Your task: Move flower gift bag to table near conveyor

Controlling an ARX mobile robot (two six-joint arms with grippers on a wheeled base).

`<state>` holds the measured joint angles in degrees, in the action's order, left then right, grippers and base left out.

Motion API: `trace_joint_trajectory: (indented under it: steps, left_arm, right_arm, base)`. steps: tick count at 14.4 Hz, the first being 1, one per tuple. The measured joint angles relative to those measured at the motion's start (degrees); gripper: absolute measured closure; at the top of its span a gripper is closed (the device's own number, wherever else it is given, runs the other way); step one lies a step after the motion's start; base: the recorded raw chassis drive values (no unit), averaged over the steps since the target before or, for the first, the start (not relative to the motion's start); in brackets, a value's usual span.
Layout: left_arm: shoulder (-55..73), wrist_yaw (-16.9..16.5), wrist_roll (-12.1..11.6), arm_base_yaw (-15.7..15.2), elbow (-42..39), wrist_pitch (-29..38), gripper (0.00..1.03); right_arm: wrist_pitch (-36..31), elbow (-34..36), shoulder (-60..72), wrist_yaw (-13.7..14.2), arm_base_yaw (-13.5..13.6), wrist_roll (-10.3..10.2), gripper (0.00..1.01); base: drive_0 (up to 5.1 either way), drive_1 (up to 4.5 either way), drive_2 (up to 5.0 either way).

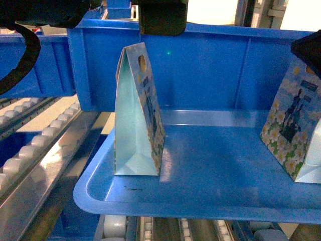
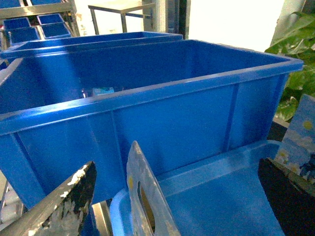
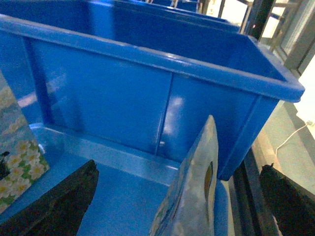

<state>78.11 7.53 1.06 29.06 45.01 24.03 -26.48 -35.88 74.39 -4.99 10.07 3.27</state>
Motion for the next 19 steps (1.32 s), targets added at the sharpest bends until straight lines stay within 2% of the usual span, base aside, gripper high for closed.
trace_joint_trajectory:
  steps: [4, 8, 12, 13, 15, 16, 17, 19]
  left_arm:
    - [0.02, 0.02, 0.0, 0.0, 0.02, -0.04, 0.05]
    - [0.02, 0.02, 0.0, 0.0, 0.04, -0.02, 0.05]
    - [0.02, 0.02, 0.0, 0.0, 0.04, -0.04, 0.05]
    - [0.02, 0.02, 0.0, 0.0, 0.07, 0.0, 0.05]
    - [0.02, 0.02, 0.0, 0.0, 0.09, -0.02, 0.05]
    - [0.02, 0.02, 0.0, 0.0, 0.09, -0.02, 0.05]
    - [0.02, 0.02, 0.0, 0.0, 0.09, -0.02, 0.05]
    - [0.02, 0.02, 0.0, 0.0, 0.09, -0.02, 0.05]
  right_arm:
    - [0.15, -0.04, 1.44, -0.33, 0.04, -0.17, 0.03]
    - [-0.33, -0.96, 5.55, 0.42, 0.04, 0.9, 0.03]
    - [-0.13, -1.92, 6.78, 0.35, -0.42, 0.87, 0.04]
    - [-0.15, -1.99, 6.91, 0.35, -0.52, 0.87, 0.11]
    - [-1.44, -1.81, 6.84, 0.48, -0.7, 1.07, 0.74]
    - [-1.64, -1.2, 6.56, 0.31, -0.63, 1.03, 0.95]
    - [-2.12, -0.66, 6.29, 0.24, -0.46, 1.11, 0.99]
    - [-2.89, 0.55, 5.18, 0.24, -0.31, 1.16, 0.99]
  base:
    - [0.0, 0.0, 0.0]
    - [0.0, 0.0, 0.0]
    - [0.0, 0.0, 0.0]
    - [0.0, 0.0, 0.0]
    - [0.0, 0.0, 0.0]
    - [0.0, 0.0, 0.0]
    - [0.0, 0.0, 0.0]
    - [0.0, 0.0, 0.0]
